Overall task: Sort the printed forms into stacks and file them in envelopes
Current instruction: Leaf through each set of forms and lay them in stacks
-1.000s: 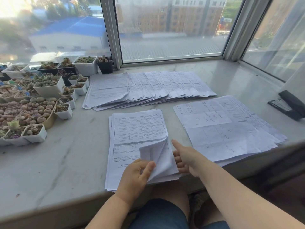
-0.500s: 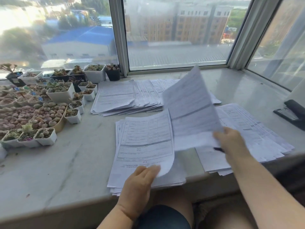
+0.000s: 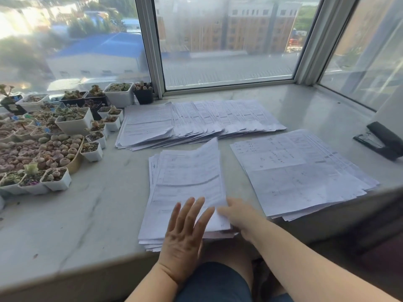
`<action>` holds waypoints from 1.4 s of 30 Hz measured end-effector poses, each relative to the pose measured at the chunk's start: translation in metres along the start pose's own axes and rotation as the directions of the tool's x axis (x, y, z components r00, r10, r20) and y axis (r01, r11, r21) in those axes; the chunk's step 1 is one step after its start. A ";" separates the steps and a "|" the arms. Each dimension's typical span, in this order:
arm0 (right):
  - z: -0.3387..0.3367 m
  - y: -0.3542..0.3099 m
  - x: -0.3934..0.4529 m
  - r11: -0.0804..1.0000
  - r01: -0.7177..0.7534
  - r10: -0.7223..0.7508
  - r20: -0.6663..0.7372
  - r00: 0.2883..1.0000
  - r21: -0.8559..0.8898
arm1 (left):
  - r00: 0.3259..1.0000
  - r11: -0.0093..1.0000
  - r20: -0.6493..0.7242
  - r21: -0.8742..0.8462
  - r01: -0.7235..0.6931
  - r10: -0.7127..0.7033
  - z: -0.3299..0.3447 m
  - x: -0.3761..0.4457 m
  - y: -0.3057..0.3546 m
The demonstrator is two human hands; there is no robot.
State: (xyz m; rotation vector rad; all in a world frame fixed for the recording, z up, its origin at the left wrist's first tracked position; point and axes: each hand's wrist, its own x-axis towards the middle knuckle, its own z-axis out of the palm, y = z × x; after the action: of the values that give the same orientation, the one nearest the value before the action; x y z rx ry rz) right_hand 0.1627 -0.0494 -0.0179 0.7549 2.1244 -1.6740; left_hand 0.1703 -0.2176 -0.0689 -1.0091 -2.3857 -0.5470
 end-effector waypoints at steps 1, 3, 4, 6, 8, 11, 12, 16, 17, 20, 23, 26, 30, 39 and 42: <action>0.002 0.004 0.001 0.999 -0.008 0.009 0.024 1.000 -0.045 | 0.999 1.000 0.044 0.016 0.004 -0.005 0.001 0.001 -0.001; 0.001 0.008 0.001 0.999 -0.017 0.019 0.050 0.999 -0.035 | 0.987 0.999 0.155 0.035 0.032 -0.037 0.003 0.004 -0.003; -0.002 0.008 0.001 1.000 -0.023 0.023 0.055 0.998 -0.002 | 0.977 0.998 0.207 0.044 0.047 -0.055 0.005 0.005 -0.004; -0.013 0.008 -0.001 0.999 -0.031 0.030 0.068 0.997 0.008 | 0.962 0.997 0.265 0.052 0.052 -0.064 0.007 0.005 -0.005; -0.025 0.012 0.000 0.998 -0.056 0.059 0.100 0.993 -0.029 | 0.962 0.998 0.265 0.033 0.055 -0.062 0.009 0.005 -0.005; -0.032 0.018 0.001 0.995 -0.099 0.100 0.154 0.983 -0.015 | 0.961 0.997 0.266 0.010 0.074 -0.074 0.008 0.005 -0.004; -0.032 0.018 0.002 0.995 -0.100 0.102 0.153 0.983 -0.023 | 0.961 0.997 0.263 0.014 0.079 -0.080 0.007 0.006 -0.004; -0.022 0.017 0.007 0.995 -0.048 0.055 0.088 0.995 -0.083 | 0.965 0.992 0.248 -0.068 0.105 -0.085 0.001 0.009 -0.005; -0.020 0.017 0.008 0.997 -0.038 0.042 0.061 0.997 -0.072 | 0.965 0.988 0.248 -0.102 0.115 -0.086 -0.001 0.009 -0.006; -0.013 0.016 0.009 0.999 0.009 -0.009 0.002 1.000 -0.049 | 0.964 0.977 0.250 -0.160 0.139 -0.096 -0.004 0.009 -0.006; -0.009 0.019 0.011 0.998 0.059 -0.058 -0.075 0.996 0.012 | 0.963 0.971 0.247 -0.181 0.157 -0.109 -0.004 0.010 -0.006; -0.011 0.021 0.012 0.996 0.020 -0.016 -0.055 0.998 0.081 | 0.954 0.950 0.254 -0.224 0.219 -0.160 -0.004 0.009 -0.005; -0.014 0.018 0.011 0.983 -0.088 0.087 0.016 0.996 0.159 | 0.950 0.923 0.235 -0.278 0.267 -0.205 -0.004 0.009 -0.006; -0.001 0.012 0.011 0.983 -0.159 0.153 0.072 0.986 0.089 | 0.963 0.971 0.227 -0.157 0.181 -0.142 -0.002 0.009 -0.007; 0.002 0.013 0.011 0.979 -0.164 0.159 0.050 0.986 0.123 | 0.963 0.980 0.237 -0.113 0.161 -0.131 -0.002 0.009 -0.009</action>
State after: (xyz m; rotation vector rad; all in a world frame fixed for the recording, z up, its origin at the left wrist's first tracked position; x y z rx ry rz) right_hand 0.1616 -0.0467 -0.0341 0.8983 1.8892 -1.7340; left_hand 0.1590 -0.2192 -0.0632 -1.0037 -2.6742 -0.6823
